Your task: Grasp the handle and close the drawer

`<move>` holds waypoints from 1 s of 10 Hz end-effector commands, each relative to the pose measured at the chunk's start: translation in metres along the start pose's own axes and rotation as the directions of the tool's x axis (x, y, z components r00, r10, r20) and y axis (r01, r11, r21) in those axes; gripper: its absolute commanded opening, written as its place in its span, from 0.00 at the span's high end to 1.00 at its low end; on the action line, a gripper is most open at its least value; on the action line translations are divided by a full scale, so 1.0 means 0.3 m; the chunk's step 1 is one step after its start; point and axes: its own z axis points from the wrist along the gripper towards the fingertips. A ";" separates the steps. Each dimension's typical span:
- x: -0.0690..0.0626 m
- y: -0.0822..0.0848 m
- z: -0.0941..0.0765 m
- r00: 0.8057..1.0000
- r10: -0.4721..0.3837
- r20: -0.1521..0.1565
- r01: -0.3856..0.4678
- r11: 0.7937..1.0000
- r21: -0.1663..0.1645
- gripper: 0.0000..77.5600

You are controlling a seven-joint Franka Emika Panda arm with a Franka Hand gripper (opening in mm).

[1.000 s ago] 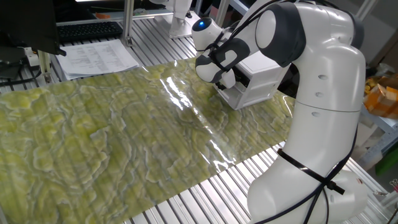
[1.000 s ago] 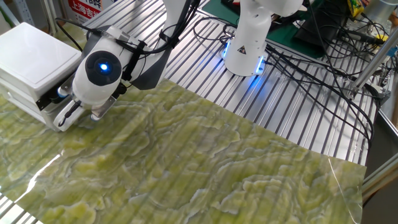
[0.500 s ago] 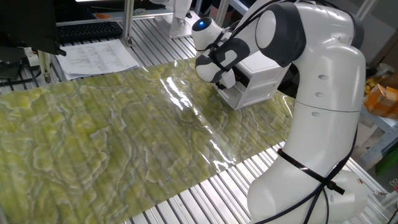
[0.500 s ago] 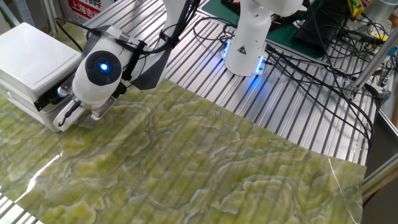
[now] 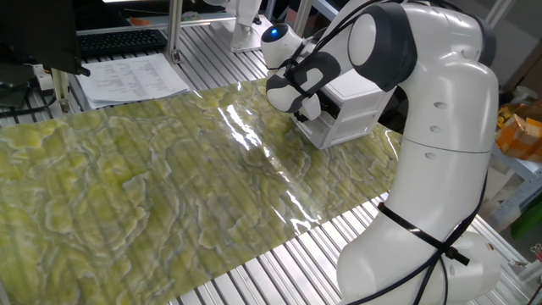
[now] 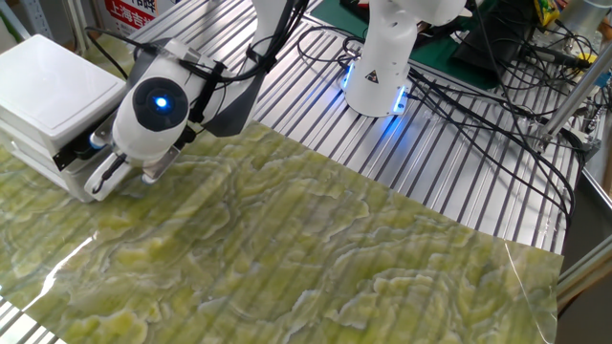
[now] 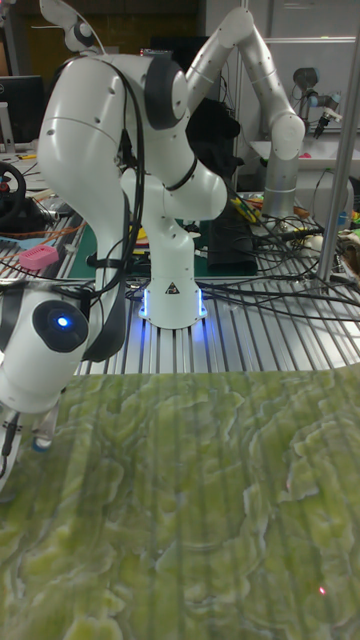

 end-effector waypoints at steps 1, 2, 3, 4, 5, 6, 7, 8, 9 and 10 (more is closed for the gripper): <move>-0.013 -0.056 -0.027 0.997 -0.072 0.009 0.072 0.997 0.009 0.98; -0.013 -0.057 -0.027 0.997 -0.072 0.008 0.072 0.997 0.008 0.98; -0.010 -0.065 -0.029 0.997 -0.075 0.008 0.075 0.997 0.007 0.98; -0.010 -0.066 -0.028 0.997 -0.081 0.004 0.081 0.997 0.006 0.98; -0.013 -0.068 -0.024 0.996 -0.091 -0.001 0.091 0.996 0.003 0.98; -0.020 -0.073 -0.015 0.993 -0.114 -0.004 0.114 0.993 0.002 0.98; -0.033 -0.082 0.002 0.990 -0.138 -0.001 0.138 0.990 -0.002 0.98; -0.043 -0.093 0.018 0.987 -0.159 0.009 0.159 0.987 -0.004 0.98; -0.049 -0.104 0.033 0.984 -0.179 0.009 0.179 0.984 -0.006 0.98; -0.047 -0.104 0.034 0.984 -0.176 0.008 0.176 0.984 -0.005 0.98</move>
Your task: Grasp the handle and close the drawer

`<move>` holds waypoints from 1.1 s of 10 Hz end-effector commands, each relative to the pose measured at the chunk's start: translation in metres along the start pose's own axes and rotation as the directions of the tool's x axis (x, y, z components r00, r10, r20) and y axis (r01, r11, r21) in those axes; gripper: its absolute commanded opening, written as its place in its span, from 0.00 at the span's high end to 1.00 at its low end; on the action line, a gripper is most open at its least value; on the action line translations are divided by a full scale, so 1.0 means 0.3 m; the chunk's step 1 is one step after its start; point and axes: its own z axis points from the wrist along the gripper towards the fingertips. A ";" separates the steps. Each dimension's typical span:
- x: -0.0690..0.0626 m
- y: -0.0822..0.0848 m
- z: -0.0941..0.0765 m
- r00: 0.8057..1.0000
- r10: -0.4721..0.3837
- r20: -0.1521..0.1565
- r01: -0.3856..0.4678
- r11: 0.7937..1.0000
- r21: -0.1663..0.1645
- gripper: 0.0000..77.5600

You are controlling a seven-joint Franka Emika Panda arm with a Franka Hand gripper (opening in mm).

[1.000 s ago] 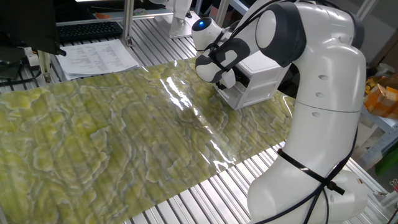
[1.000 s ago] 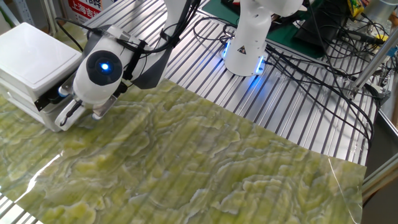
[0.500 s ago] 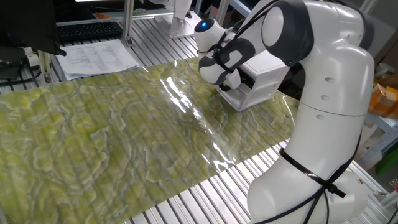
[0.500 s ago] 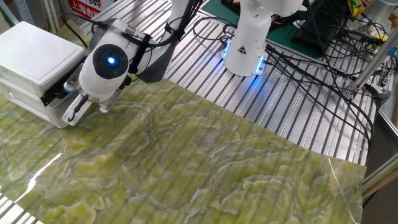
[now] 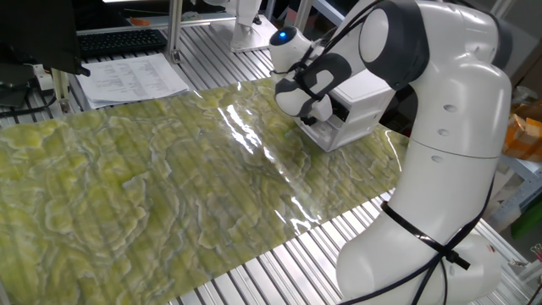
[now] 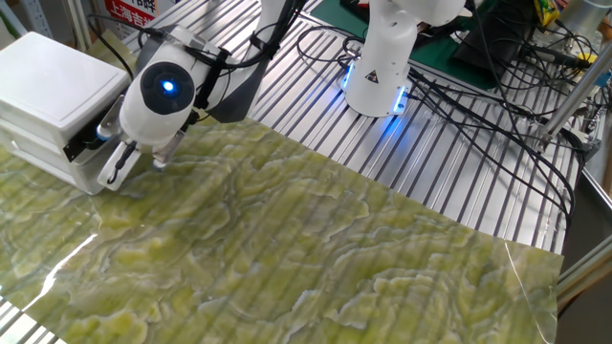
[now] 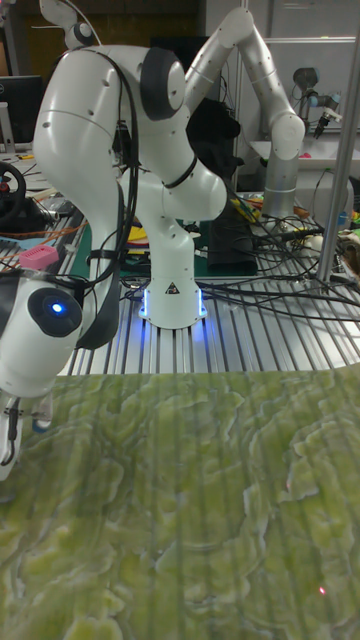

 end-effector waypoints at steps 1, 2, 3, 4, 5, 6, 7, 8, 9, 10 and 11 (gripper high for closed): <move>-0.025 -0.031 0.042 0.998 -0.054 0.009 0.054 0.999 -0.003 0.98; -0.023 -0.029 0.045 0.998 -0.055 0.009 0.055 0.998 -0.001 0.98; -0.021 -0.030 0.046 0.998 -0.056 0.009 0.056 0.998 -0.001 0.98; -0.017 -0.032 0.047 0.998 -0.061 0.010 0.061 0.998 0.000 0.98; -0.017 -0.032 0.047 0.998 -0.064 0.011 0.064 0.998 0.002 0.98; -0.016 -0.032 0.047 0.997 -0.077 0.020 0.077 0.997 0.008 0.98; -0.016 -0.032 0.047 0.996 -0.086 0.018 0.085 0.996 0.011 0.98; -0.016 -0.032 0.047 0.996 -0.087 0.019 0.087 0.996 0.012 0.98; -0.015 -0.032 0.047 0.996 -0.093 0.018 0.093 0.996 0.011 0.98; -0.014 -0.031 0.046 0.995 -0.100 0.016 0.100 0.995 0.011 0.98; -0.014 -0.031 0.046 0.995 -0.102 0.015 0.102 0.995 0.010 0.98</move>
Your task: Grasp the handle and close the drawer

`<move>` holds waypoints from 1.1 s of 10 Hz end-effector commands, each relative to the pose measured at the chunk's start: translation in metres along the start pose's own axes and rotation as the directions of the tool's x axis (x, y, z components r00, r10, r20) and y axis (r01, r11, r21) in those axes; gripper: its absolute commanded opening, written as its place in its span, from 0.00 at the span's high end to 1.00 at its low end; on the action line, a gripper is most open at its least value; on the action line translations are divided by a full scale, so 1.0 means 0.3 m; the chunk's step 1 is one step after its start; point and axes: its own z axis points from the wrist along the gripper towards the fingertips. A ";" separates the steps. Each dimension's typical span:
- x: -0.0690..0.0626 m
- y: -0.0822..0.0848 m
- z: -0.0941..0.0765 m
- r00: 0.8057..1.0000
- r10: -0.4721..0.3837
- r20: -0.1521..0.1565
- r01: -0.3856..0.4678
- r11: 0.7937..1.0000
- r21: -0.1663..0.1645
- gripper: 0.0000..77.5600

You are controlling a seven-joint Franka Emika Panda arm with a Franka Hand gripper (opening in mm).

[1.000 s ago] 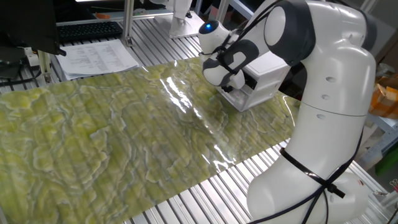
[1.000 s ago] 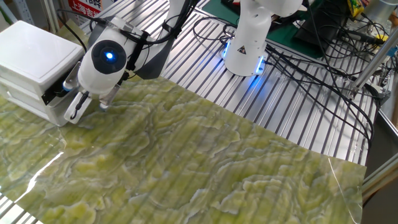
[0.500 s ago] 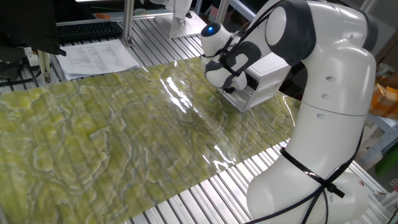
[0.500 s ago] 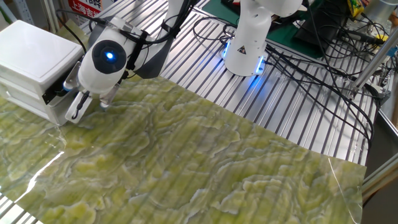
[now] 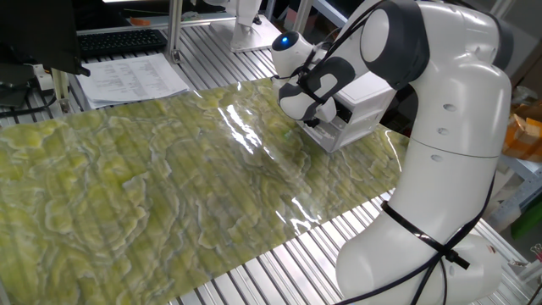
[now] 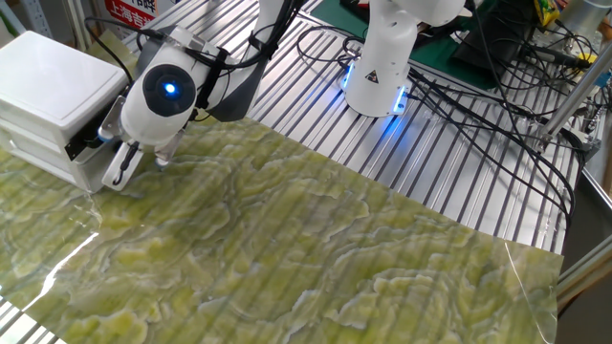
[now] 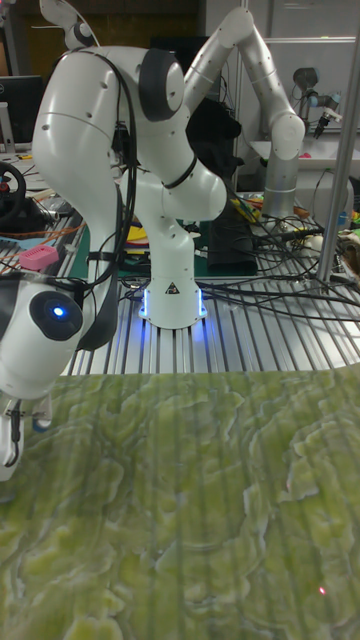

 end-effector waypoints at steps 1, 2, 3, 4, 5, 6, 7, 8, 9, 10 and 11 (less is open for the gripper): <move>0.001 -0.004 0.004 1.000 -0.014 -0.004 0.014 1.000 0.002 0.98; 0.000 -0.004 0.004 1.000 -0.024 -0.006 0.024 1.000 0.006 0.98; 0.000 -0.004 0.004 0.999 -0.038 -0.011 0.038 0.999 0.013 0.98; -0.001 -0.004 0.005 0.998 -0.058 -0.009 0.058 0.998 0.020 0.98; -0.002 -0.004 0.005 0.997 -0.071 -0.010 0.071 0.997 0.022 0.98; -0.005 -0.004 0.005 0.995 -0.098 -0.011 0.099 0.995 0.025 0.98; -0.005 -0.004 0.005 0.995 -0.100 -0.011 0.100 0.995 0.026 0.98; -0.009 -0.003 0.004 0.993 -0.114 -0.011 0.114 0.993 0.025 0.98; -0.011 -0.003 0.003 0.994 -0.111 -0.014 0.111 0.994 0.022 0.98; -0.011 -0.003 0.003 0.994 -0.111 -0.013 0.111 0.994 0.019 0.98; -0.011 -0.002 0.003 0.994 -0.107 -0.012 0.107 0.994 0.018 0.98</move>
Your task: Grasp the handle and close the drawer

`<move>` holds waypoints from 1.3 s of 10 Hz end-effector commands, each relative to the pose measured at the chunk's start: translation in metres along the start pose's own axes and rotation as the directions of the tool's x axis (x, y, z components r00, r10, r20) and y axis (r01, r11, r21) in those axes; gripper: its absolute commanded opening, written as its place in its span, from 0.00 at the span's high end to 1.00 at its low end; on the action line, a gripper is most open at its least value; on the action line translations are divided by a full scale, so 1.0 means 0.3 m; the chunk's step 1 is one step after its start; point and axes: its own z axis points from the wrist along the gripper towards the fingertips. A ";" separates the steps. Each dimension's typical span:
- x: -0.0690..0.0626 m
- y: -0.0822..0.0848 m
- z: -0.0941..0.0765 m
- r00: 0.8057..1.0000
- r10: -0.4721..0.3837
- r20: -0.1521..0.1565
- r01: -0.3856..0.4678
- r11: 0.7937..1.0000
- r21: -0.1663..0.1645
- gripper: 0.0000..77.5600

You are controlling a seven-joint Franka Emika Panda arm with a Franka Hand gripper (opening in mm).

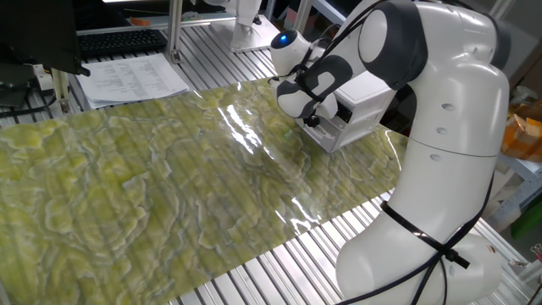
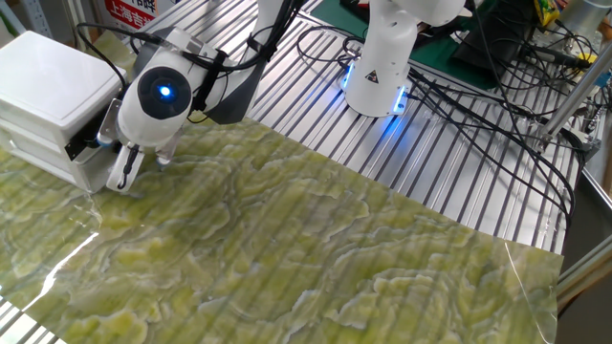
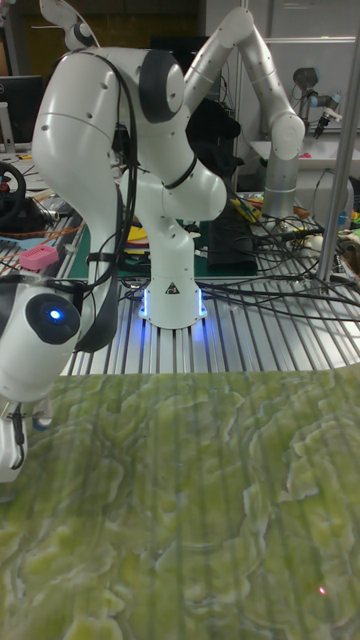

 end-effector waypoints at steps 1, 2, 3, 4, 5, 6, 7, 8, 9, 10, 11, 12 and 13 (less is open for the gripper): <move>-0.007 -0.004 0.002 1.000 0.014 0.001 -0.014 1.000 -0.005 0.98; -0.008 -0.003 0.002 1.000 0.013 -0.001 -0.013 1.000 -0.007 0.98; -0.014 -0.003 0.001 1.000 0.011 0.002 -0.011 1.000 -0.005 0.98; -0.014 -0.003 -0.001 1.000 0.006 0.004 -0.006 1.000 -0.004 0.98; -0.014 -0.003 -0.002 1.000 0.005 0.004 -0.005 1.000 -0.004 0.98; -0.012 -0.001 -0.004 1.000 0.007 -0.002 -0.007 1.000 -0.007 0.98; -0.011 0.002 -0.007 1.000 0.008 -0.007 -0.008 1.000 -0.008 0.98; -0.007 0.006 -0.012 1.000 0.009 -0.007 -0.009 1.000 -0.005 0.98; -0.008 0.007 -0.013 1.000 0.006 -0.005 -0.006 1.000 -0.004 0.98; -0.009 0.006 -0.011 1.000 0.003 -0.007 -0.004 1.000 -0.005 0.98; -0.022 -0.003 0.005 1.000 -0.017 -0.007 0.017 1.000 -0.009 0.98; -0.033 -0.002 0.006 1.000 -0.023 -0.006 0.023 1.000 -0.011 0.98; -0.051 -0.001 0.006 0.999 -0.035 -0.006 0.035 0.999 -0.013 0.98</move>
